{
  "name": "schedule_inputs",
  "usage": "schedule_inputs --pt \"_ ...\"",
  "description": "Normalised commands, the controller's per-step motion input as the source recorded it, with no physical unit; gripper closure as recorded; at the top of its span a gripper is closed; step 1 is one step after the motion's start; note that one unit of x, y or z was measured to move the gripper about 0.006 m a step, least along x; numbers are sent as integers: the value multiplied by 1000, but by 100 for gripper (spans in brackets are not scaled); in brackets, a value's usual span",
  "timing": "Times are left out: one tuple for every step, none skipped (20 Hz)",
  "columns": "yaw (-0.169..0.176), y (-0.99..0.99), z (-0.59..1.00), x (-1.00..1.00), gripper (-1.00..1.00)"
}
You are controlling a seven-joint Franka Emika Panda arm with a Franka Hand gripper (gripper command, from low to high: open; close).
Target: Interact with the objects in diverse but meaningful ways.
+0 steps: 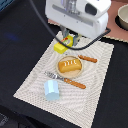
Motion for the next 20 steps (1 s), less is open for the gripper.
schedule_inputs --pt "-1 -697 -89 -666 100" --pt "-2 -694 -117 -671 100" --pt "-3 -691 -123 -671 100" --pt "-2 -694 -129 -671 100" --pt "-2 -697 -137 -666 100" --pt "0 -700 -157 -669 100" --pt "0 -703 -183 -669 100" --pt "0 -706 -217 -674 100" --pt "0 -709 -234 -677 100" --pt "0 -697 -257 -683 100" --pt "0 -683 -286 -694 100" --pt "0 -671 -309 -700 100" --pt "0 -660 -309 -706 100" --pt "-1 -657 -329 -711 100" --pt "0 -654 -340 -717 100" --pt "-1 -626 -391 -743 100" --pt "-1 -609 -423 -760 100" --pt "-2 -569 -483 -777 100" --pt "-4 -529 -494 -786 100" --pt "-7 -497 -511 -714 100"
